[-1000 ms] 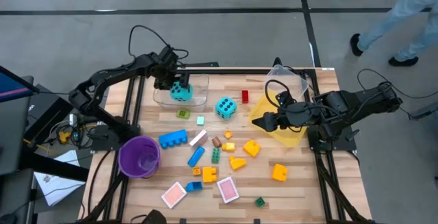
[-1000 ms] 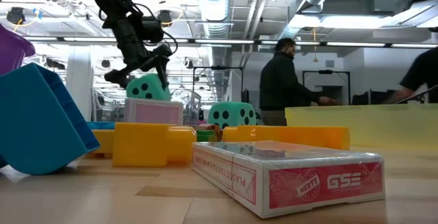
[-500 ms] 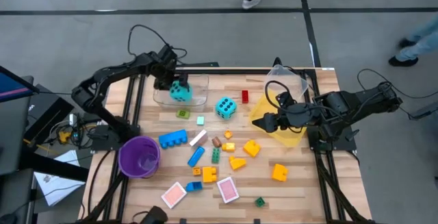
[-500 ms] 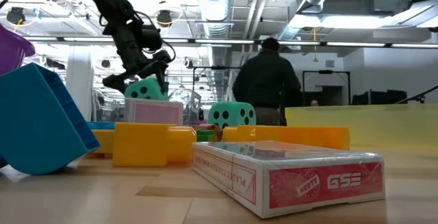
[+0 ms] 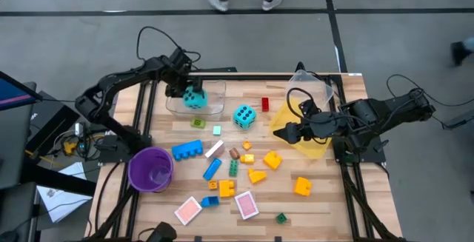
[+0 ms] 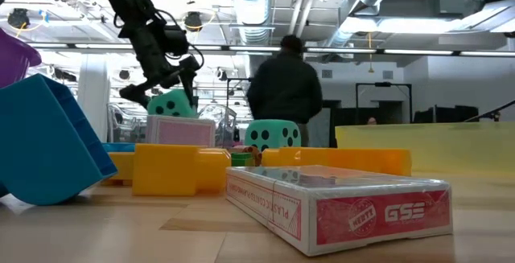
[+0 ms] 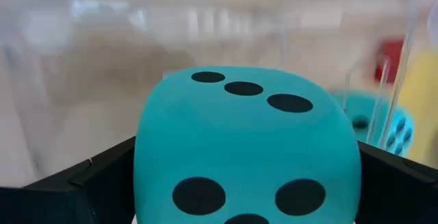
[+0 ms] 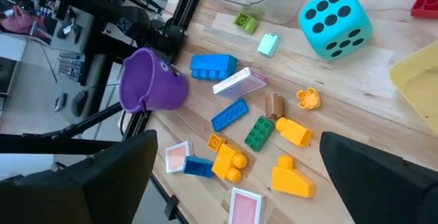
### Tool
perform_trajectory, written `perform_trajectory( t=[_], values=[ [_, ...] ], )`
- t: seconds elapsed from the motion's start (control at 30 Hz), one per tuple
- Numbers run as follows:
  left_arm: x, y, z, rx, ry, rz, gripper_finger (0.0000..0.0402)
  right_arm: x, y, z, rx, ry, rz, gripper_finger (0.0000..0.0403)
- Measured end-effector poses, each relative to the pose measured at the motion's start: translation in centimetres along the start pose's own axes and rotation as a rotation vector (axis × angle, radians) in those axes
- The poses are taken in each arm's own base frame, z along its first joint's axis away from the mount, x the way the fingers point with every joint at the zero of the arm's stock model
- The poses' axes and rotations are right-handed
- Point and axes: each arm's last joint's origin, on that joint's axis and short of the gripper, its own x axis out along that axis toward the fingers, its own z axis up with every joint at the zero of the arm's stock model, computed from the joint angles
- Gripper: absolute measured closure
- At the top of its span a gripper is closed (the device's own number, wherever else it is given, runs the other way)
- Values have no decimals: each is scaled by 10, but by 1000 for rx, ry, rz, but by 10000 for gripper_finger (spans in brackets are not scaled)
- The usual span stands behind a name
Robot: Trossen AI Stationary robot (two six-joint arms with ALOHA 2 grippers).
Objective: Pick & Place Toys
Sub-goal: Put the blue dice into the transparent bin
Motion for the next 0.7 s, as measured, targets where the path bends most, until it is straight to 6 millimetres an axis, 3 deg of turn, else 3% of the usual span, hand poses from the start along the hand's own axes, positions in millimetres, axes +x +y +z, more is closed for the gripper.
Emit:
perform_trajectory(
  t=[0.27, 0.33, 0.6, 0.7],
  values=[
    [-6, -2, -1, -4, -7, -36, 2, 0, 0, 0, 1, -1, 4, 3],
    [-9, -3, -3, 45, -61, 40, 2, 0, 0, 0, 3, -1, 4, 3],
    [-15, -1, 3, -6, -97, -27, 2, 0, 0, 0, -11, 3, 1, 3],
    [-15, -7, -5, 49, -93, 37, 2, 0, 1, 0, -6, -3, 5, 3]
  ],
)
